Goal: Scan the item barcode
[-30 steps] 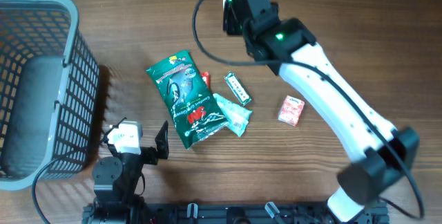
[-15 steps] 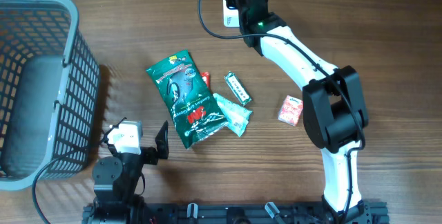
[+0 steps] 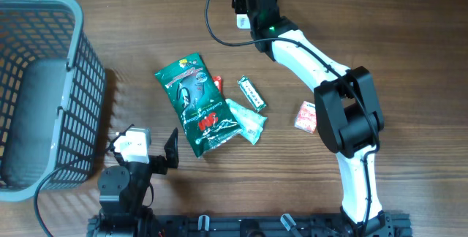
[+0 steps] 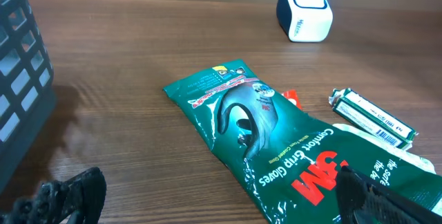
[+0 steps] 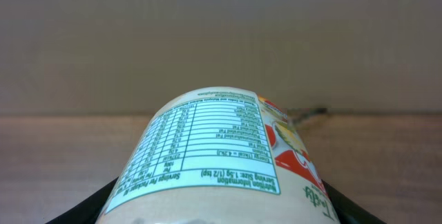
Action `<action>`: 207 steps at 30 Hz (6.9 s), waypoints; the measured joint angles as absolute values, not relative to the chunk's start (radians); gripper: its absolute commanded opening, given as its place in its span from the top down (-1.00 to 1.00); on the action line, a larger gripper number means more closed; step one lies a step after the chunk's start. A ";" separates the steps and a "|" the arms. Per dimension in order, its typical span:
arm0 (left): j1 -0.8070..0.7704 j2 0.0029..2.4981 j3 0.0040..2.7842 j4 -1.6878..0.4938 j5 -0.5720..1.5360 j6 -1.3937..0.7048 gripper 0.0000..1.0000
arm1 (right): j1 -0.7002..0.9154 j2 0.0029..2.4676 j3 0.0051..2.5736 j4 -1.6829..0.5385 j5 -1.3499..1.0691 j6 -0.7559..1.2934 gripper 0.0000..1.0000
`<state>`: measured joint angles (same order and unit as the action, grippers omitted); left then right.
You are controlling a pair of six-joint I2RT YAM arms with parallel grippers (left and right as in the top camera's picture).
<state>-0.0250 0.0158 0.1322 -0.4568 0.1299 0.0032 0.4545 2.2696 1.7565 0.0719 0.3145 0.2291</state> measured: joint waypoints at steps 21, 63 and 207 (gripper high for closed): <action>-0.025 0.016 0.132 -0.457 0.130 0.003 -1.00 | -0.585 2.051 1.773 -0.961 0.076 0.196 -0.20; -0.025 0.016 0.132 -0.457 0.130 0.003 -1.00 | -0.334 1.834 1.925 -1.412 -0.451 0.355 -0.57; -0.025 0.016 0.132 -0.457 0.130 0.003 -1.00 | 0.155 1.925 1.354 -1.608 -0.796 1.020 0.91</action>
<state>-0.0254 0.0158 0.1322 -0.4568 0.1299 0.0032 0.1551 1.9255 1.3540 -1.6081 -0.7963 1.0199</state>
